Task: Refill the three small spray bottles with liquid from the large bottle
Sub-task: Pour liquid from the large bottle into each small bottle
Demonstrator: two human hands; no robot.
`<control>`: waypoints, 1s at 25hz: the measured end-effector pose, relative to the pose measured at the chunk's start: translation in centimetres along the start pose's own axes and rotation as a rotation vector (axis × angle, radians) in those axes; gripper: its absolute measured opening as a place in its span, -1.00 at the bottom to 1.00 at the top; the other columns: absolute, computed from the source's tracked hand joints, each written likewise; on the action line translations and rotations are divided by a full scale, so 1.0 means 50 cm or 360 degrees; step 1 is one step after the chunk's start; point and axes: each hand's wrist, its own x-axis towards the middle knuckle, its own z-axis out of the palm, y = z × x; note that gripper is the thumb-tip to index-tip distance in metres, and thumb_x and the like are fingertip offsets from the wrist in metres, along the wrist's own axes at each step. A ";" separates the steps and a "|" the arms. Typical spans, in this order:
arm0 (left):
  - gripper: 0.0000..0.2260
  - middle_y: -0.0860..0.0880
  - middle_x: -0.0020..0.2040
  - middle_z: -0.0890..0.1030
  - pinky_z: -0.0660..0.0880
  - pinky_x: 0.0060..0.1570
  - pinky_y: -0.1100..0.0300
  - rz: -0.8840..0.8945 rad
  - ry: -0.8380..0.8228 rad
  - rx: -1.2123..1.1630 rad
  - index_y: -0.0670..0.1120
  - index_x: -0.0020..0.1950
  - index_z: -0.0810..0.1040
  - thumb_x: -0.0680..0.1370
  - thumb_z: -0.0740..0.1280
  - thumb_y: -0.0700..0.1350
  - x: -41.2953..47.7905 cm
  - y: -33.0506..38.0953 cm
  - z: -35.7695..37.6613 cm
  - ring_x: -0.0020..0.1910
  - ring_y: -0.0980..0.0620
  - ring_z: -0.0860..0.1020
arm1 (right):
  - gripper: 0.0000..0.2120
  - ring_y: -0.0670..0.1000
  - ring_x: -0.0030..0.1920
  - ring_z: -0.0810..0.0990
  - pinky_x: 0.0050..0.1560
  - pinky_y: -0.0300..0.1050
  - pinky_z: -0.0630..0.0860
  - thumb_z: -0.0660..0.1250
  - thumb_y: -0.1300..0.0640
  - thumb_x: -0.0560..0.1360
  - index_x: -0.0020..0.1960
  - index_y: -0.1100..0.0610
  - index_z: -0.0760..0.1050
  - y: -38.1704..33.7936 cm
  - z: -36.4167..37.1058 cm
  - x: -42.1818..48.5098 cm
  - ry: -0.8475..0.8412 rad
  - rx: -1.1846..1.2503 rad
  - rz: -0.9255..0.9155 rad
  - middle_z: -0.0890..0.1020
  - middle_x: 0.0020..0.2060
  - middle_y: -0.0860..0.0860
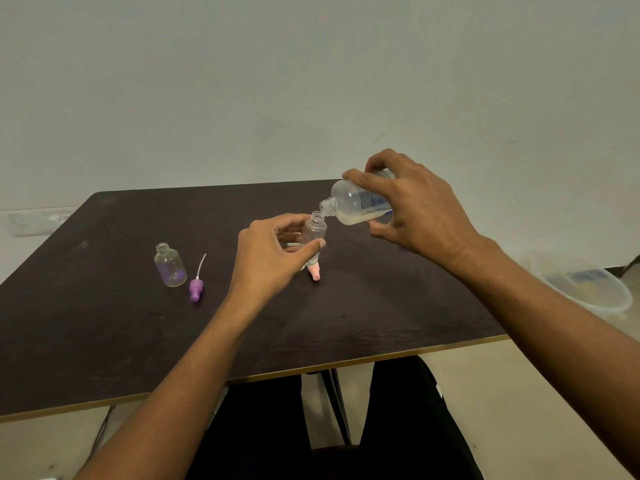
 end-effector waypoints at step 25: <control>-0.58 0.09 0.05 0.75 0.65 0.07 0.27 -0.0025 -0.0031 0.0010 0.02 0.28 0.70 0.44 0.62 0.01 -0.008 0.002 0.000 0.00 0.25 0.69 | -0.27 0.13 0.18 0.57 0.01 0.00 0.59 0.62 0.07 0.37 0.49 -0.08 0.45 -0.003 -0.001 -0.005 0.0023 -0.0007 -0.0018 0.51 0.30 0.06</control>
